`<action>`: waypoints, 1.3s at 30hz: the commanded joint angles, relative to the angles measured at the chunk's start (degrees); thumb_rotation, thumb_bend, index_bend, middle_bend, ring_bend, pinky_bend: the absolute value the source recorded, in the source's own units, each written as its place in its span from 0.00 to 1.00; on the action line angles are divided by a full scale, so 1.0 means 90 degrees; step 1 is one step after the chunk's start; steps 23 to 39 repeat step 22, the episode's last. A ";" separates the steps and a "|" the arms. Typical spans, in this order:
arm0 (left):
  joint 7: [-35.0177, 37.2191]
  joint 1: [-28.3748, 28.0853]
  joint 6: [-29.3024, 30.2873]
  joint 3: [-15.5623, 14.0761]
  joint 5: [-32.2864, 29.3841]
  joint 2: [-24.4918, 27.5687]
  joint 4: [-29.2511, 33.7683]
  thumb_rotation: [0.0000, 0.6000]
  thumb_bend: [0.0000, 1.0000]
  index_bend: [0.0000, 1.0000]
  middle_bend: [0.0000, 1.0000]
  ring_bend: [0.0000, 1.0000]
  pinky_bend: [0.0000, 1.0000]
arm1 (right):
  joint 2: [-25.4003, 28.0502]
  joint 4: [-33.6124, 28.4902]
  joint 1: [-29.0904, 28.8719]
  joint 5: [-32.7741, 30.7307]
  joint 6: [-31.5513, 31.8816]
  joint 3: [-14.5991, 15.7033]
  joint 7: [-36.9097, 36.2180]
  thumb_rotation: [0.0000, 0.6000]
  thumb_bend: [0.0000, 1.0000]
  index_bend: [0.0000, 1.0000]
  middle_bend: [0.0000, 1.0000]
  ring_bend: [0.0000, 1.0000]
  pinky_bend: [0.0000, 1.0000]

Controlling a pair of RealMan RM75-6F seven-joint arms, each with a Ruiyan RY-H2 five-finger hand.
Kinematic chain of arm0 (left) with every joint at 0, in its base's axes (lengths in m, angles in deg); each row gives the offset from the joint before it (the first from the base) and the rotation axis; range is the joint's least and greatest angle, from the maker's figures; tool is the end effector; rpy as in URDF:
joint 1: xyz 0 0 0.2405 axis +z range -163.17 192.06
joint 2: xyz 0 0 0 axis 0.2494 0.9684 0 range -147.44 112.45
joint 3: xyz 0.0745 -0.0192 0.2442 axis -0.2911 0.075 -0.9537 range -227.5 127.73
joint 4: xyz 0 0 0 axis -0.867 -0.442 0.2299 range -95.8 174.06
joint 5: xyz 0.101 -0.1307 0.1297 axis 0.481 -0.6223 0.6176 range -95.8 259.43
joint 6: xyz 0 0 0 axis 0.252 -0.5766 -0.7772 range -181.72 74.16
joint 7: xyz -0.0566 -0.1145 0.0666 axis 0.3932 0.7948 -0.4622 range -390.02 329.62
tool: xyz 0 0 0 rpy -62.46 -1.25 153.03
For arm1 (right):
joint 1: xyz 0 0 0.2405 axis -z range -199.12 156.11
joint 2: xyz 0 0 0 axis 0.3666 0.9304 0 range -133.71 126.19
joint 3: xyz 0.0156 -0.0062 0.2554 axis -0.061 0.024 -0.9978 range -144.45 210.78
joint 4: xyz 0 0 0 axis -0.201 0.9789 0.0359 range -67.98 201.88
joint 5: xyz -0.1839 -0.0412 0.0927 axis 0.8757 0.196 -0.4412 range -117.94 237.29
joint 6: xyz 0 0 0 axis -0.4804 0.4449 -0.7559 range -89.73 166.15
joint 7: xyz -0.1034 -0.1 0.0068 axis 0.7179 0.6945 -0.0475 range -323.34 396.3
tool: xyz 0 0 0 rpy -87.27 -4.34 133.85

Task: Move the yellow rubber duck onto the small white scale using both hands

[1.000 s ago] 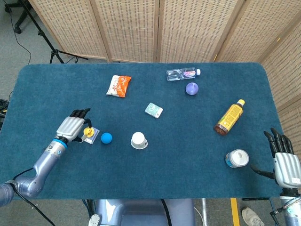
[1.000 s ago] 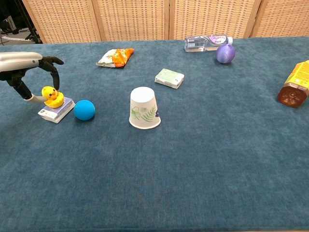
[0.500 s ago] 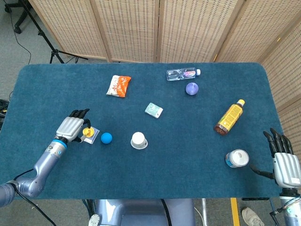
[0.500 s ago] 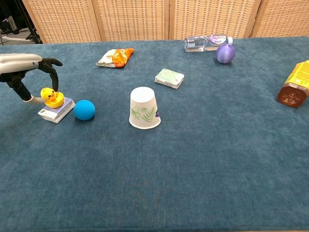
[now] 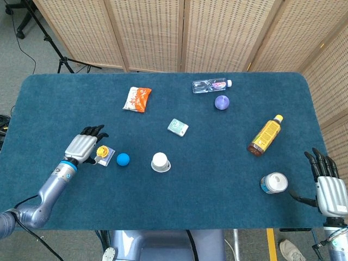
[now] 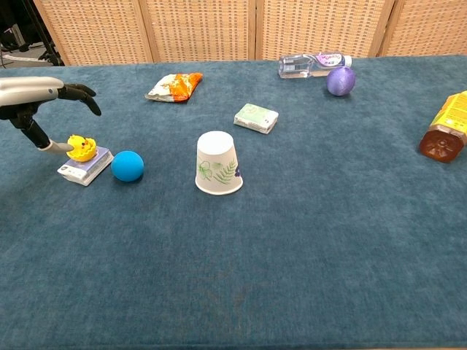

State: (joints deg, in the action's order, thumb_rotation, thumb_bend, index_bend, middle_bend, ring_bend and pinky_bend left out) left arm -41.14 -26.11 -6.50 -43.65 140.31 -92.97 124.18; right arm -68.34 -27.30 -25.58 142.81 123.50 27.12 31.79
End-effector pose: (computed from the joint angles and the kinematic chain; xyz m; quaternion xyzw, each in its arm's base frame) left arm -0.2241 0.3529 0.0442 -0.7233 -0.4449 -0.2851 0.4446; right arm -0.3078 -0.1876 0.1644 0.5409 -0.4206 0.4326 0.5859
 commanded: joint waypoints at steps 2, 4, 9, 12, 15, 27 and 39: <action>0.0375 0.0172 0.0230 0.0083 0.0322 0.0336 0.0326 1.00 0.18 0.11 0.00 0.00 0.00 | 0.0001 -0.0003 0.0001 0.0014 0.0009 0.0002 -0.0003 1.00 0.00 0.04 0.00 0.00 0.00; 0.0519 0.0358 0.0524 0.0061 0.0549 0.0551 0.0556 1.00 0.07 0.03 0.00 0.00 0.00 | 0.0001 -0.0008 0.0007 0.0035 0.0026 0.0008 0.0011 1.00 0.00 0.04 0.00 0.00 0.00; 0.0846 0.1050 0.1534 -0.0198 0.1232 0.0903 0.0927 1.00 0.00 0.00 0.00 0.00 0.00 | -0.0022 0.0001 0.0013 0.0128 0.0088 0.0027 0.0046 1.00 0.00 0.04 0.00 0.00 0.00; 0.1055 0.1415 0.2058 -0.0327 0.1517 0.0919 0.0923 1.00 0.00 0.00 0.00 0.00 0.00 | -0.0032 0.0007 0.0016 0.0165 0.0105 0.0042 0.0065 1.00 0.00 0.04 0.00 0.00 0.00; 0.1227 0.1935 0.2770 -0.0490 0.1724 0.0908 0.0834 1.00 0.00 0.00 0.00 0.00 0.00 | -0.0036 0.0010 0.0026 0.0203 0.0148 0.0046 0.0085 1.00 0.00 0.04 0.00 0.00 0.00; 0.0793 0.2805 0.3872 -0.0736 0.1870 0.0893 0.0941 1.00 0.00 0.00 0.00 0.00 0.00 | -0.0096 0.0144 0.0055 0.0284 0.0333 0.0010 0.0254 1.00 0.00 0.04 0.00 0.00 0.00; 0.0793 0.2805 0.3872 -0.0736 0.1870 0.0893 0.0941 1.00 0.00 0.00 0.00 0.00 0.00 | -0.0096 0.0144 0.0055 0.0284 0.0333 0.0010 0.0254 1.00 0.00 0.04 0.00 0.00 0.00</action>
